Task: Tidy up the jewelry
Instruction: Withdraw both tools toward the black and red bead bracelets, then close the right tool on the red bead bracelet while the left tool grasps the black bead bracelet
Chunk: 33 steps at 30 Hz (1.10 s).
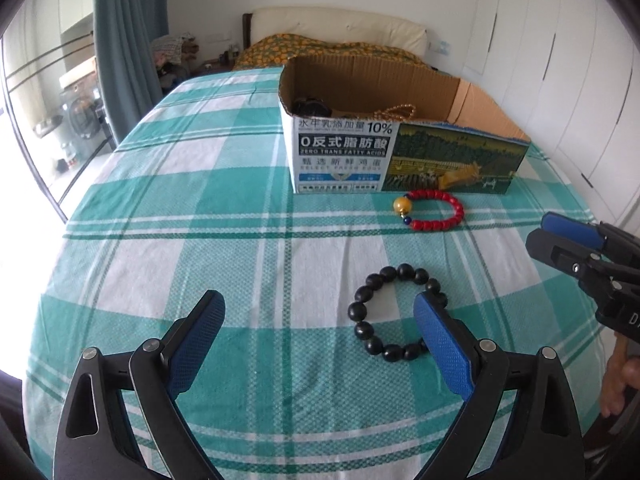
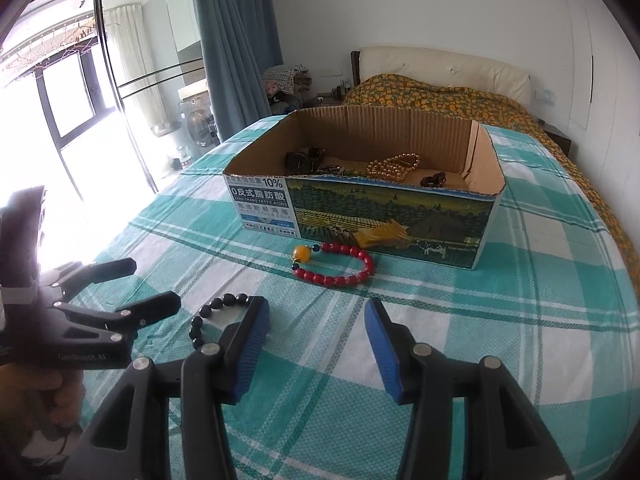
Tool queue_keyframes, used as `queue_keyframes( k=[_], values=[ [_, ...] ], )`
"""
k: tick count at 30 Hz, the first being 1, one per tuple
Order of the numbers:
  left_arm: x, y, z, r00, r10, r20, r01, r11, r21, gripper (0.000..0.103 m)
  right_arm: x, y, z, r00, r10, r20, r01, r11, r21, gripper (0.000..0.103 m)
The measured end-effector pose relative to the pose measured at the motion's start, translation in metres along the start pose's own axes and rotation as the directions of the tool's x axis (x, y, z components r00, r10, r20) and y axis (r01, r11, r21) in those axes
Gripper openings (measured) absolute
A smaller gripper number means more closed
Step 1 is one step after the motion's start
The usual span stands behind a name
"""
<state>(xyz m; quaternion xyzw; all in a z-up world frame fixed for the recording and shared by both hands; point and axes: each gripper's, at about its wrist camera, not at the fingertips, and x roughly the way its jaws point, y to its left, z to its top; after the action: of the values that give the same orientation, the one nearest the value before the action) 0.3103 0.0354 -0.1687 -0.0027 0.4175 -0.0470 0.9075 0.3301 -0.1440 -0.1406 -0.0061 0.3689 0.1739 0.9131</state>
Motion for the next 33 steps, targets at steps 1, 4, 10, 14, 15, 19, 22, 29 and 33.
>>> queue_keyframes(
  k=[1, 4, 10, 14, 15, 19, 22, 29, 33],
  values=[
    [0.005, -0.002, -0.001, 1.0, 0.011, -0.011, -0.011, 1.0, 0.007, 0.096, 0.003, 0.0, 0.001, 1.0, -0.002, -0.002, 0.002, 1.0, -0.001, 0.051],
    [0.016, -0.003, -0.004, 0.999, 0.029, -0.037, -0.029, 0.999, 0.014, 0.096, 0.011, 0.0, 0.005, 1.0, -0.003, -0.008, 0.003, 1.0, -0.005, 0.051],
    [0.03, 0.002, -0.009, 0.995, 0.061, -0.08, -0.06, 0.998, 0.009, 0.096, 0.047, 0.011, 0.021, 0.998, 0.034, -0.048, -0.036, 0.999, -0.038, 0.051],
    [0.035, 0.008, -0.012, 0.994, 0.046, -0.095, -0.047, 0.999, -0.008, 0.096, 0.083, 0.015, 0.03, 0.992, 0.064, -0.108, -0.067, 0.997, -0.025, 0.051],
    [0.035, 0.01, -0.012, 0.994, 0.042, -0.097, -0.043, 0.999, -0.015, 0.096, 0.092, 0.016, 0.032, 0.99, 0.068, -0.125, -0.071, 0.997, -0.018, 0.051],
    [0.037, 0.013, -0.014, 0.995, 0.032, -0.097, -0.035, 0.999, -0.024, 0.097, 0.12, 0.02, 0.037, 0.983, 0.062, -0.175, -0.062, 0.998, 0.003, 0.05],
    [0.037, 0.011, -0.014, 0.995, 0.033, -0.094, -0.034, 0.999, -0.015, 0.097, 0.13, 0.026, 0.039, 0.984, 0.028, -0.176, -0.031, 0.999, -0.014, 0.05],
    [0.032, 0.01, -0.019, 0.996, 0.024, -0.085, -0.025, 1.0, -0.014, 0.096, 0.138, 0.042, 0.039, 0.983, -0.095, -0.155, 0.079, 0.991, -0.108, 0.032],
    [0.031, 0.008, -0.021, 0.996, 0.027, -0.085, -0.028, 1.0, -0.008, 0.095, 0.135, 0.036, 0.038, 0.982, -0.098, -0.16, 0.08, 0.99, -0.117, 0.025]
  ],
)
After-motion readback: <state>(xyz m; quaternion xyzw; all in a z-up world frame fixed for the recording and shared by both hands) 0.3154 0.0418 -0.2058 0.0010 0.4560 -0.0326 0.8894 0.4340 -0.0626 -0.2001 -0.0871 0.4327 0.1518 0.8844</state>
